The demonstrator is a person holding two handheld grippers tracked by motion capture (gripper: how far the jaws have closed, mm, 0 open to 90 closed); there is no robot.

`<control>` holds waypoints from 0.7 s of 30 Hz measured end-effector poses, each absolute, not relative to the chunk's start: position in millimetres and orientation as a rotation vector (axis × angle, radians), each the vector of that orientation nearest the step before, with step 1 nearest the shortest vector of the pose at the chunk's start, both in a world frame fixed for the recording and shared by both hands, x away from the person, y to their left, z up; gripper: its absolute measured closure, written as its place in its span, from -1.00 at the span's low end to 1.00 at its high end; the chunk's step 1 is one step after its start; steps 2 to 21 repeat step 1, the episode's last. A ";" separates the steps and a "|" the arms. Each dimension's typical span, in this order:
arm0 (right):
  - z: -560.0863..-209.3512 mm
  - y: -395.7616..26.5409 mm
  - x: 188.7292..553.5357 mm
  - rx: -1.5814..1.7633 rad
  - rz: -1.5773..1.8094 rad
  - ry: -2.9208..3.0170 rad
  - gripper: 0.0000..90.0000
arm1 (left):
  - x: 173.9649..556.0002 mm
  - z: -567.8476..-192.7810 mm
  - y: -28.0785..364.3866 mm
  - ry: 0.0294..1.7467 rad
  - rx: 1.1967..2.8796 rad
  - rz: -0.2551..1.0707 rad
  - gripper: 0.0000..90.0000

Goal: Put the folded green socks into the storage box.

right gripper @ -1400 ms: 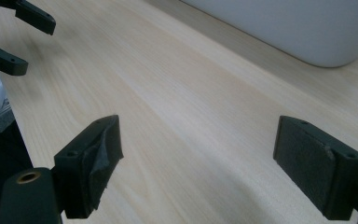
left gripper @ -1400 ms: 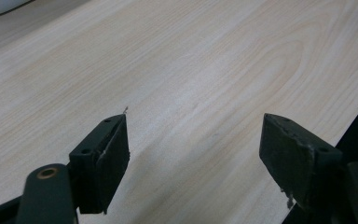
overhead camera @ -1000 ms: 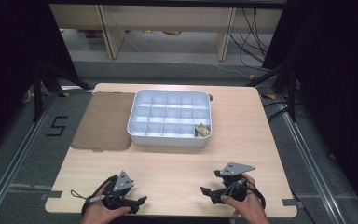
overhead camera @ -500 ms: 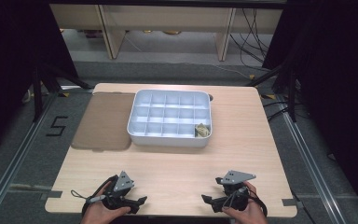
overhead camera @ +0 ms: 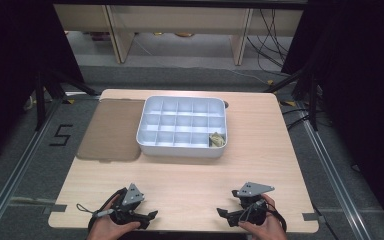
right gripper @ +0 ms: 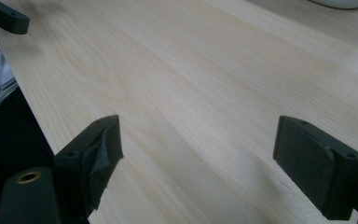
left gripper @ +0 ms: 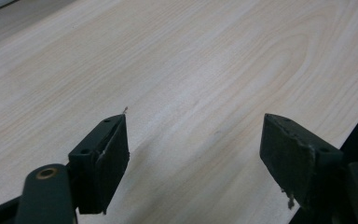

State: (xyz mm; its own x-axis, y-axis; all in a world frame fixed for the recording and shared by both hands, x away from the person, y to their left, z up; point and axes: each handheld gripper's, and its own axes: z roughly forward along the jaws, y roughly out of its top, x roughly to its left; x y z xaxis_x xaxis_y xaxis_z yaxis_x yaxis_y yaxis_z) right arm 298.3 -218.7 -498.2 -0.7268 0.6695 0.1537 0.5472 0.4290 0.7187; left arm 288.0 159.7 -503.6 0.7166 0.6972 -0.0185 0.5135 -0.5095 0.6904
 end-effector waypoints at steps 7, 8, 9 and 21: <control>-498.7 -218.9 298.9 1.077 1.181 2.526 -0.64 | 289.5 -502.7 161.4 0.885 2.241 0.354 -0.49; -498.7 -218.9 298.9 1.077 1.181 2.526 -0.64 | 289.5 -502.7 161.4 0.885 2.241 0.354 -0.49; -498.7 -218.9 298.9 1.077 1.181 2.526 -0.64 | 289.5 -502.7 161.4 0.885 2.241 0.354 -0.49; -498.7 -218.9 298.9 1.077 1.181 2.526 -0.64 | 289.5 -502.7 161.4 0.885 2.241 0.354 -0.49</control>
